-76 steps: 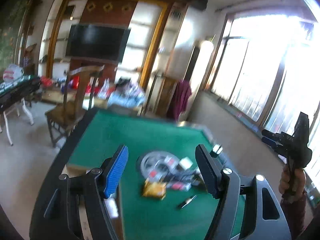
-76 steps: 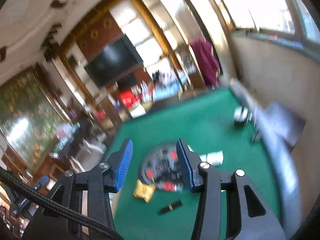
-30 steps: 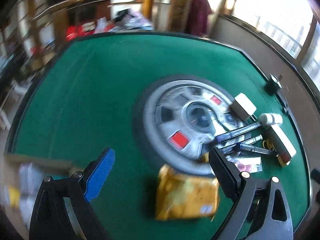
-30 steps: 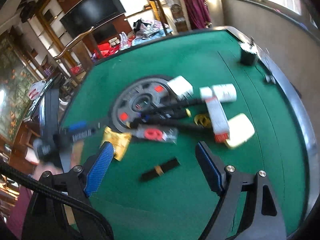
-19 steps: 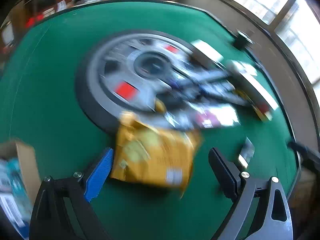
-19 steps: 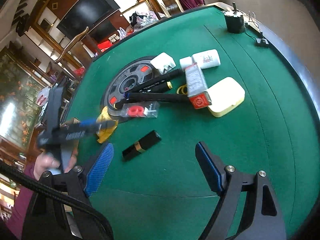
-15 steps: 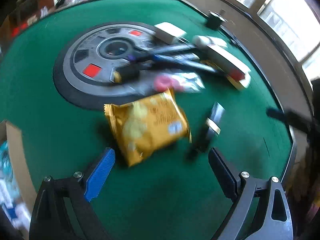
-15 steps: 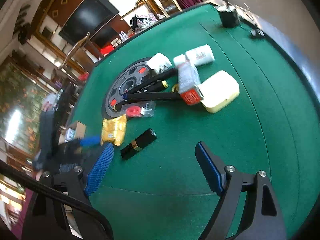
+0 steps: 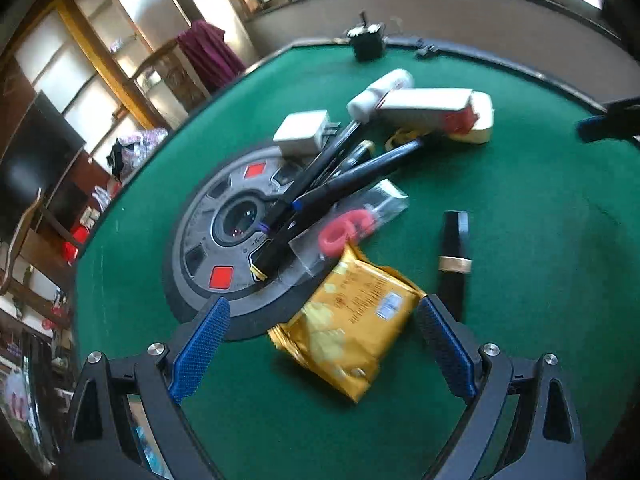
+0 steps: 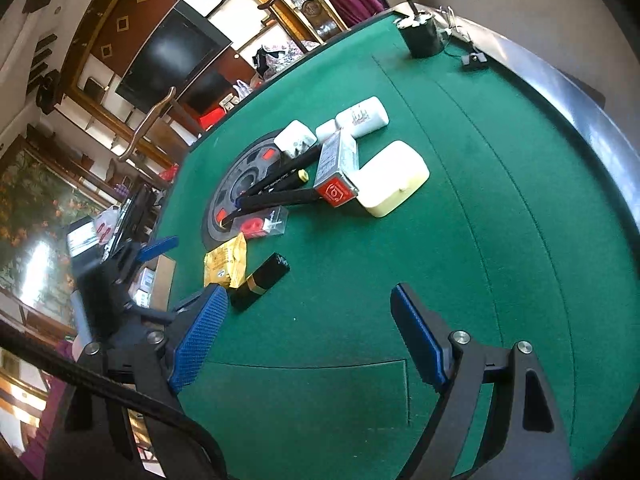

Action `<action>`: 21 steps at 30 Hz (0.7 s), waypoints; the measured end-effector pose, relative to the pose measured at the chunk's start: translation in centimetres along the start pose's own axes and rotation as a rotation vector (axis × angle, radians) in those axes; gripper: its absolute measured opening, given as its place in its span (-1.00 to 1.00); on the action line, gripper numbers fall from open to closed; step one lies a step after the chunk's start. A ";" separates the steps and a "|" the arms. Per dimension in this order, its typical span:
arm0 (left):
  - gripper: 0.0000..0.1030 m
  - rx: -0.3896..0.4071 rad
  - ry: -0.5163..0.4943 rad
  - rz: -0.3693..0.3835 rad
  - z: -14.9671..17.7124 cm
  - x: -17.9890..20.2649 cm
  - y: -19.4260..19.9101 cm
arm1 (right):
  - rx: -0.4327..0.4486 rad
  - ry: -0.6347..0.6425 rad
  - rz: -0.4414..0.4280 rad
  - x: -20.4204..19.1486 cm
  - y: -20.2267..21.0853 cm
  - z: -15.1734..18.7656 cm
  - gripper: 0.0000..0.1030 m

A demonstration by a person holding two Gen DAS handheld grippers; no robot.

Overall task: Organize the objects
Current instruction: 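Grasp the yellow cracker pack with the left tool while the right tool reaches the black lipstick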

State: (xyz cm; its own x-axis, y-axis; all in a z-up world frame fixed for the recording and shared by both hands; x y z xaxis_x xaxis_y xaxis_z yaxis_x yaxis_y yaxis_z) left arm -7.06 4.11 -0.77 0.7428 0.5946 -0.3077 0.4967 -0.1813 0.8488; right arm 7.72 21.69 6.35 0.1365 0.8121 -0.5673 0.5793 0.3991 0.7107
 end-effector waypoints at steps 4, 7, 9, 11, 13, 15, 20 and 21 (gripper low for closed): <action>0.42 -0.064 0.156 0.108 0.9 -0.8 -2.1 | -0.021 0.006 0.008 -0.3 -1.1 -0.3 0.63; -0.15 -0.081 0.296 0.207 2.1 -0.9 -1.8 | -0.055 0.028 0.021 -1.0 -2.5 -0.1 0.63; -0.18 -0.103 0.337 0.185 2.9 -0.5 -1.3 | -0.076 0.038 0.024 -1.4 -3.5 0.1 0.63; -0.19 -0.130 0.386 0.182 4.0 0.0 -0.5 | -0.102 0.052 0.021 -2.3 -4.7 0.5 0.63; -0.18 -0.140 0.440 0.177 5.0 0.3 0.3 | -0.115 0.066 0.024 -3.1 -5.7 0.8 0.63; -0.15 -0.152 0.493 0.139 5.6 0.3 0.2 | -0.132 0.077 0.034 -3.8 -6.7 1.1 0.63; 0.04 -0.129 0.578 0.032 5.0 0.5 -0.2 | -0.194 0.085 0.081 -5.4 -9.6 1.4 0.62; -0.20 -0.123 0.585 0.051 5.1 0.6 -0.1 | -0.199 0.088 0.090 -5.6 -9.9 1.5 0.61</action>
Point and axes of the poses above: each gripper's, at about its wrist camera, not at the fingertips, and y roughly against the way its jaws point, x to its right, z to its underside, the point moved 4 cm from there along -y, roughly the way its jaws point, and after that the axes turned 4 degrees about -x, right-handed, at the moved point
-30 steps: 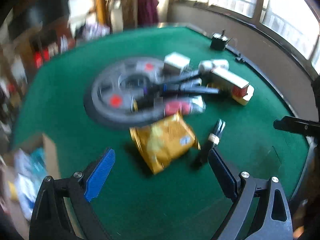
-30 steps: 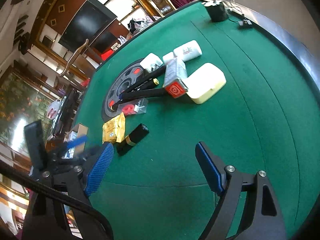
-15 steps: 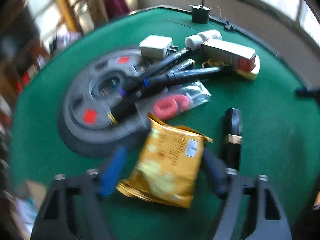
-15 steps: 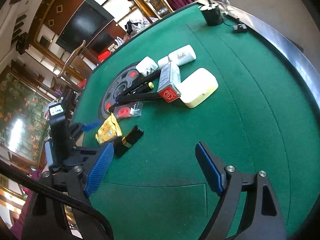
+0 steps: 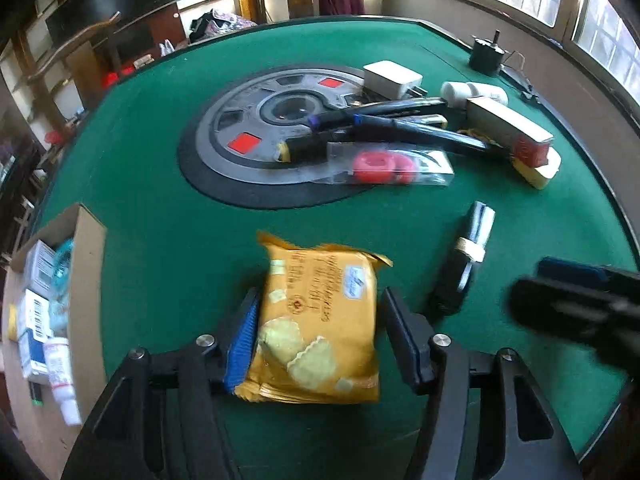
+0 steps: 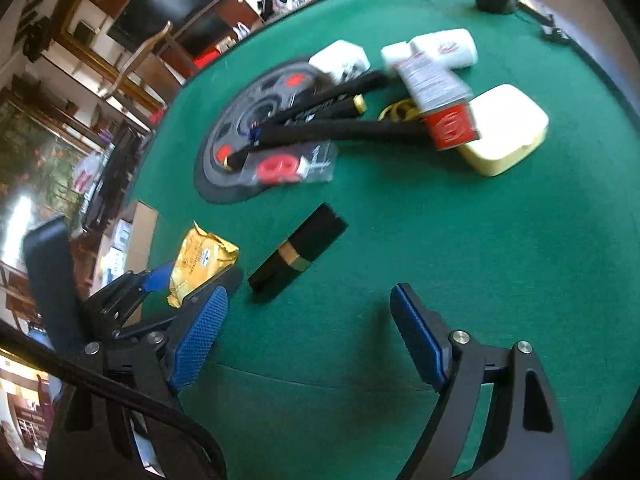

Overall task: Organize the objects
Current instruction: 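Grasp the yellow cracker pack with the left tool while the right tool reaches the black lipstick, then grasp the lipstick with the right tool while the left tool carries the crackers to the box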

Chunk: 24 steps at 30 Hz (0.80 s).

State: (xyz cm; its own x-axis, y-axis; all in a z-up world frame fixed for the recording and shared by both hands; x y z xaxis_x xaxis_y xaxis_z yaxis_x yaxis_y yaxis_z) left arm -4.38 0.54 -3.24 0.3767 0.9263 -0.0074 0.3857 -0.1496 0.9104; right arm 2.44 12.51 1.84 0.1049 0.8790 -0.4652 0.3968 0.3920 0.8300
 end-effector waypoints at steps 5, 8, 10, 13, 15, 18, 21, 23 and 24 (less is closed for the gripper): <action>-0.26 0.042 0.061 0.116 2.1 -1.1 2.3 | 0.006 0.026 0.071 -1.0 -0.7 -0.1 0.61; -0.26 0.086 0.135 0.184 3.4 -3.0 4.3 | 0.011 0.041 0.120 -1.9 -1.5 -0.4 0.48; -0.26 0.119 0.170 0.188 4.2 -4.2 5.8 | 0.029 0.067 0.184 -2.7 -2.1 -0.6 0.36; -0.25 0.176 0.200 0.180 5.3 -6.2 8.1 | 0.054 0.101 0.280 -3.6 -2.9 -0.7 0.08; -0.25 0.212 0.223 0.171 6.1 -7.6 9.5 | 0.074 0.141 0.362 -4.3 -3.3 -0.5 -0.24; -0.25 0.254 0.255 0.148 7.0 -9.7 11.0 | 0.111 0.209 0.457 -5.0 -3.6 0.0 -0.72; -0.25 0.278 0.303 0.118 7.9 -12.4 11.9 | 0.101 0.179 0.379 -4.8 -3.2 0.4 -0.72; -0.25 0.284 0.342 0.103 8.5 -14.0 12.0 | 0.091 0.154 0.323 -4.8 -2.9 0.5 -0.72; -0.25 0.284 0.362 0.099 8.8 -14.8 11.9 | 0.086 0.139 0.295 -4.6 -2.6 0.6 -0.72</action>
Point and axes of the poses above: each gripper's, at about its wrist camera, not at the fingertips, and y roughly against the way its jaws point, x to its right, z to its underside, the point moved 4 cm from there along -y, roughly the way its jaws point, and after that the axes turned 4 degrees about -x, right-handed, at the moved point
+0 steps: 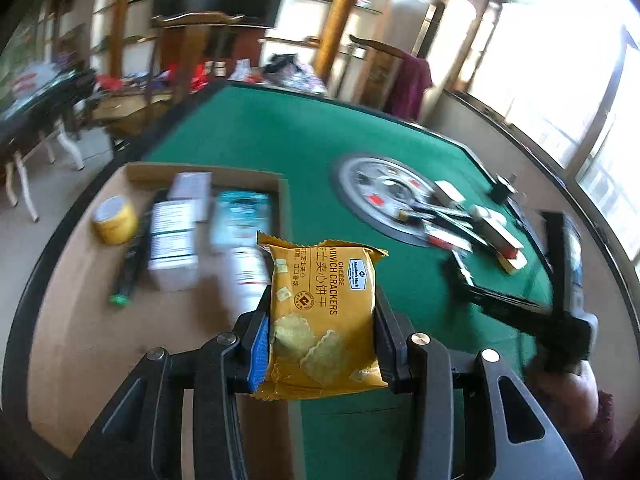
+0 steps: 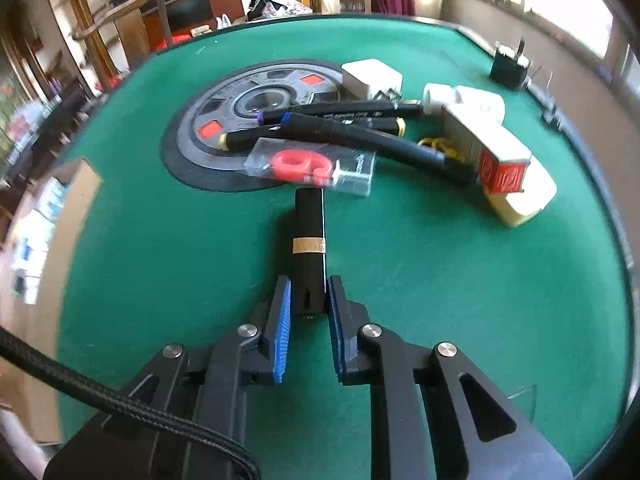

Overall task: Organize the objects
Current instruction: 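Grasp the lipstick with the right tool while the left tool carries the crackers to the box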

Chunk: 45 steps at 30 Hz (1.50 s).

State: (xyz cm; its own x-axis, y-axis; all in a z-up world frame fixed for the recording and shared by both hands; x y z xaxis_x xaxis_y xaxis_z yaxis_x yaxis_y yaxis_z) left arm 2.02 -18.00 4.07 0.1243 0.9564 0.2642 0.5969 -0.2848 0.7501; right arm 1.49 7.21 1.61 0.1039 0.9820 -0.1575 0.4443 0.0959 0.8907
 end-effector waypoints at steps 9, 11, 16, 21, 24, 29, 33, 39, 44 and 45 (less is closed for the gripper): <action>-0.25 0.027 0.139 -0.067 1.1 -6.3 1.1 | -0.003 -0.013 -0.185 -2.4 3.1 0.9 -0.72; -0.25 0.033 0.161 -0.093 1.3 -7.6 1.5 | 0.008 0.011 -0.224 -3.8 4.1 0.9 -0.72; -0.25 0.048 0.184 -0.152 1.3 -10.3 2.3 | 0.034 0.087 -0.311 -7.8 6.4 0.8 -0.71; -0.25 0.015 0.168 -0.231 0.9 -12.4 1.7 | -0.015 0.167 -0.441 -13.4 7.1 0.5 -0.71; -0.25 -0.035 0.152 -0.281 0.6 -13.4 0.1 | -0.077 0.200 -0.496 -16.4 5.9 0.9 -0.71; -0.25 -0.094 0.143 -0.322 0.0 -14.9 -2.1 | -0.156 0.260 -0.503 -21.3 2.8 1.8 -0.71; -0.25 -0.141 0.136 -0.349 -0.1 -15.9 -3.6 | -0.204 0.298 -0.478 -24.1 0.1 2.6 -0.71; -0.25 -0.153 0.120 -0.362 -0.4 -16.0 -4.5 | -0.258 0.335 -0.459 -26.5 -2.6 3.7 -0.71; -0.24 -0.141 0.134 -0.349 -0.3 -16.0 -4.3 | -0.273 0.358 -0.443 -27.5 -3.7 4.2 -0.71; -0.23 -0.135 0.140 -0.347 -0.4 -16.2 -4.2 | -0.273 0.362 -0.440 -27.5 -3.8 4.2 -0.71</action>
Point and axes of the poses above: each gripper's, at about its wrist camera, not at the fingertips, and y roughly against the way its jaws point, x to its right, z to its underside, the point moved 4 cm from there along -y, roughly the way its jaws point, and after that the axes turned 4 degrees about -x, right-handed, at the moved point
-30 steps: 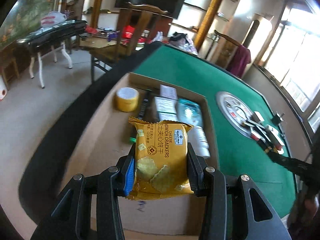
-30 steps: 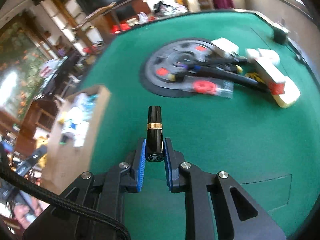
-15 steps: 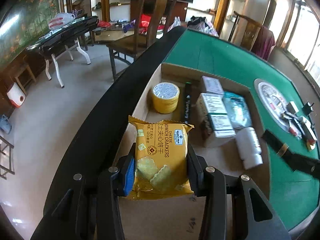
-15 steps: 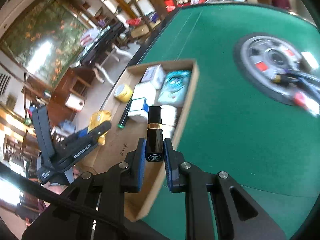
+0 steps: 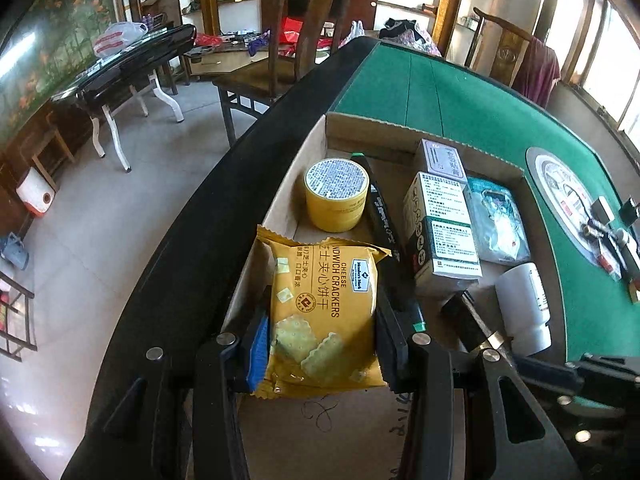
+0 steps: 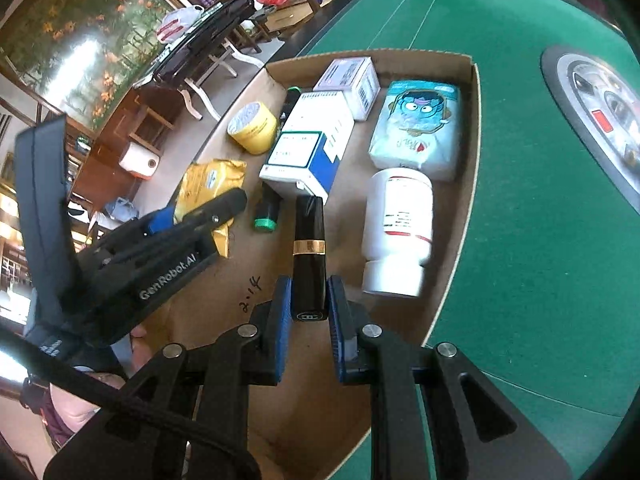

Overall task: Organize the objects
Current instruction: 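Grasp the lipstick with the right tool while the left tool carries the crackers to the box, then lower the cracker pack and lipstick into the box and open both tools, then withdraw both open tools from the box back toward the table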

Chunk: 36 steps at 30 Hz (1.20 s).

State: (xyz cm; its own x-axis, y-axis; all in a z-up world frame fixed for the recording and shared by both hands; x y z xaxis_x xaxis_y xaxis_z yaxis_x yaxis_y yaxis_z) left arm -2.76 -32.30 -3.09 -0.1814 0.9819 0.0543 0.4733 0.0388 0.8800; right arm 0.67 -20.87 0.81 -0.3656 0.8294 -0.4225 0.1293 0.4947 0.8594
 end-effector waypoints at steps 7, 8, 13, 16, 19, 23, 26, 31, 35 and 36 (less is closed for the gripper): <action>-0.06 0.071 0.031 0.034 -0.2 -0.2 2.8 | -0.007 0.037 0.020 -0.8 -0.6 0.0 -0.69; -0.03 0.085 0.034 0.037 -0.2 -0.2 3.4 | -0.006 0.043 0.023 -1.0 -0.6 0.0 -0.68; 0.25 0.143 0.057 0.024 -0.2 -0.6 5.5 | 0.005 0.079 0.008 -1.6 0.1 0.6 -0.66; 0.25 0.164 0.061 0.020 0.1 -0.6 6.5 | 0.031 0.104 0.031 -1.7 1.0 0.9 -0.64; 0.25 0.190 0.053 0.015 0.4 -0.2 7.5 | 0.079 0.126 0.087 -1.5 2.5 1.2 -0.44; 0.25 0.234 0.049 0.019 0.6 0.5 8.8 | 0.179 0.154 0.222 -0.9 4.8 1.5 -0.27; 0.25 0.256 0.043 0.029 0.7 1.3 9.5 | 0.259 0.162 0.323 -0.3 6.6 1.8 -0.04; 0.25 0.257 0.005 0.039 1.0 3.3 10.1 | 0.329 0.131 0.421 2.9 9.8 2.7 0.00; 0.26 0.270 -0.019 0.057 1.5 5.3 10.8 | 0.358 0.102 0.470 4.8 11.5 3.2 0.00; 0.26 0.272 -0.027 0.059 1.6 5.8 11.0 | 0.361 0.095 0.478 5.3 11.8 3.3 0.00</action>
State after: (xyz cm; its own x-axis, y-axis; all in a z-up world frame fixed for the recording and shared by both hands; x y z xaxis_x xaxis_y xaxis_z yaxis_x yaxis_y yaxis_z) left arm 2.73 -25.89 6.13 -0.1255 0.9884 0.0859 0.6972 0.0262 0.7164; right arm 3.34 -9.78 7.76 -0.2685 0.9629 0.0286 0.5981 0.1433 0.7885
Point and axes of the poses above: each gripper's, at about its wrist camera, not at the fingertips, and y roughly against the way its jaws point, x to its right, z to its underside, the point moved 4 cm from there along -y, roughly the way its jaws point, and after that the axes turned 4 degrees about -x, right-handed, at the moved point
